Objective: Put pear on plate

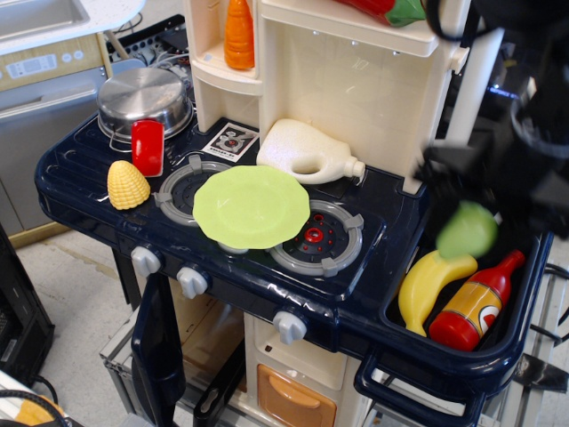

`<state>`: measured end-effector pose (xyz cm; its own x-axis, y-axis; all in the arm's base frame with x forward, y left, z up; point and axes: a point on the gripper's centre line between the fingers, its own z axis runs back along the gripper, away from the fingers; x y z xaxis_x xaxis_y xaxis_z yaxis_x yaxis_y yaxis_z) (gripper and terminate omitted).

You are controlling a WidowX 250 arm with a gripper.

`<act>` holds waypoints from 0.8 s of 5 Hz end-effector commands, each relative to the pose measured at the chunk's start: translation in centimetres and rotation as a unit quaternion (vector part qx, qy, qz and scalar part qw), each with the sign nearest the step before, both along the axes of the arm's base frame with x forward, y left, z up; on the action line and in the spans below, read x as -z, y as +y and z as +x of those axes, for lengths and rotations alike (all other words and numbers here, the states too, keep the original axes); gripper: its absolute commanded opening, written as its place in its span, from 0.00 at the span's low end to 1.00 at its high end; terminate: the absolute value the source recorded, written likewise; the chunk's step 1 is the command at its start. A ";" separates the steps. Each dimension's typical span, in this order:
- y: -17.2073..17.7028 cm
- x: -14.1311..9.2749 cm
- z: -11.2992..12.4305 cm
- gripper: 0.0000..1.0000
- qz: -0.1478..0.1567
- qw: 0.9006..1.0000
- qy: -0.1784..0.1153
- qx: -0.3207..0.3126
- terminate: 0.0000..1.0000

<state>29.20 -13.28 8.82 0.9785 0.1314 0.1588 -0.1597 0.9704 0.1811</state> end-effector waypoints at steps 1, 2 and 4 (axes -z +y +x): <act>7.6 -3.4 0.9 0.00 0.013 1.000 0.005 0.012 0.00; 11.1 -2.2 0.7 0.00 0.035 0.999 0.007 0.024 0.00; 15.9 1.1 0.5 0.00 0.072 0.994 -0.056 0.066 0.00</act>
<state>29.26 2.75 6.08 0.9675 -0.0364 0.2501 -0.0399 0.9552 0.2931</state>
